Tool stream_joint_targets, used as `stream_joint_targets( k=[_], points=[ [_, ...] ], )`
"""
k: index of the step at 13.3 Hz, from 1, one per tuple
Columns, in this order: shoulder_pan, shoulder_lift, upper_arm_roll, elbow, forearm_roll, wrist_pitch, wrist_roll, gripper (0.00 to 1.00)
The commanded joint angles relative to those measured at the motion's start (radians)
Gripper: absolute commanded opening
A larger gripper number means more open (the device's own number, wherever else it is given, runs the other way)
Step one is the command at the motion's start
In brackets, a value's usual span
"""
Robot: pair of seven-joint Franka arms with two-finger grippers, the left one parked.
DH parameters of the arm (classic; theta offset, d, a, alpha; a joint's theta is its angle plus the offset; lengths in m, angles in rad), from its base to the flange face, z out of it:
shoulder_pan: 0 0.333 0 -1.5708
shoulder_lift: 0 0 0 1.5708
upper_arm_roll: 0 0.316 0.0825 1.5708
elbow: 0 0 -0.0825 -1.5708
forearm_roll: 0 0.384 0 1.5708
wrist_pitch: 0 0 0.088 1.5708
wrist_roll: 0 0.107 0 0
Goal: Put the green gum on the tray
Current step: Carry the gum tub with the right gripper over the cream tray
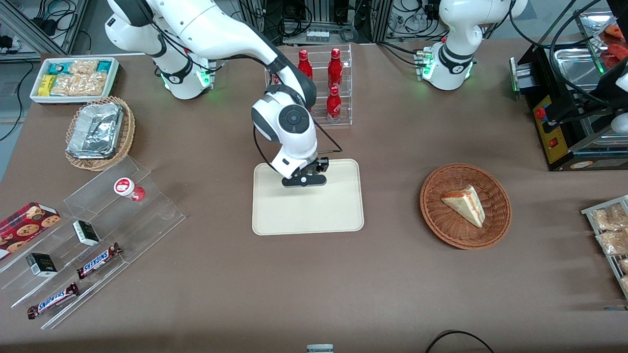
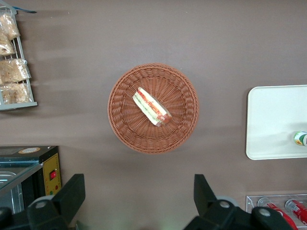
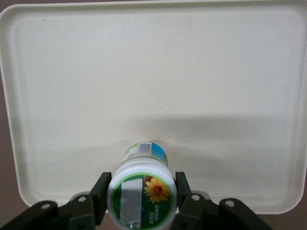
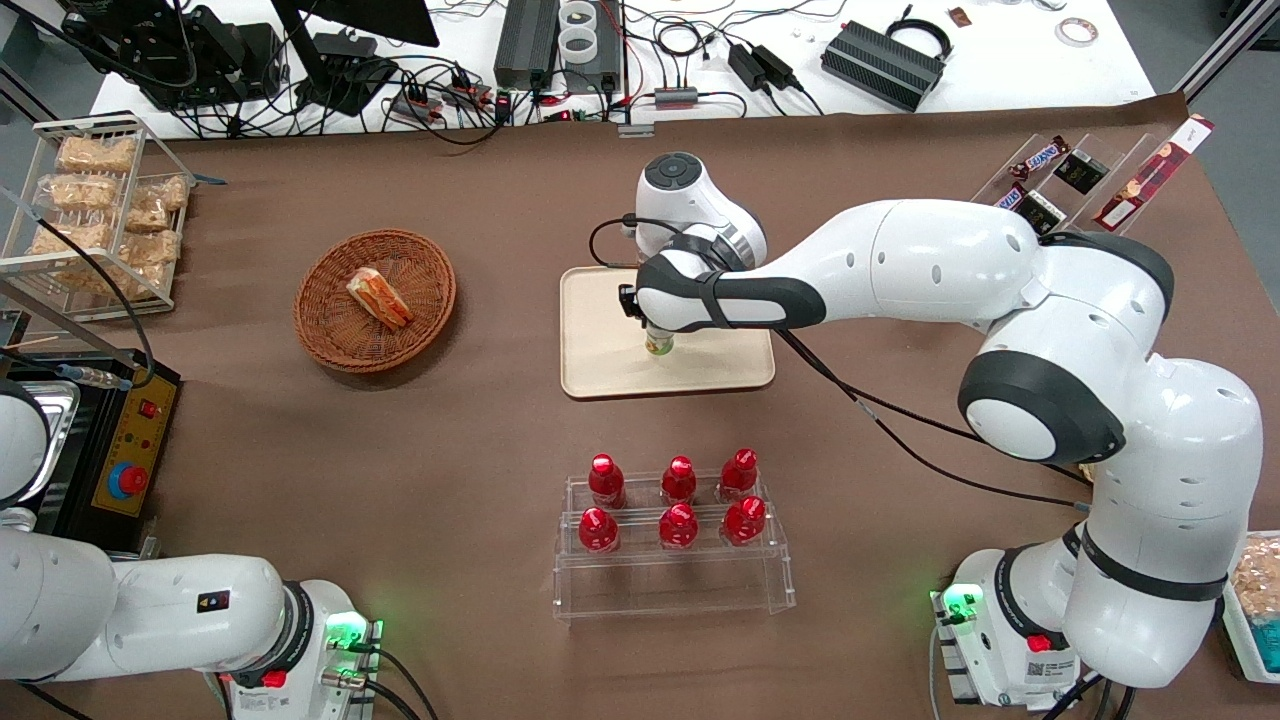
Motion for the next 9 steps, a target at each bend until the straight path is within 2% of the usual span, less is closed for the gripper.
stream_joint_targets(
  k=[1,6,9],
  points=[
    [0.009,0.032,-0.005,0.029,0.001,0.019,0.027,0.00],
    [0.008,0.055,-0.009,0.031,-0.003,0.050,0.019,0.00],
    [0.003,0.059,-0.009,0.033,-0.063,0.051,0.021,0.00]
  ],
)
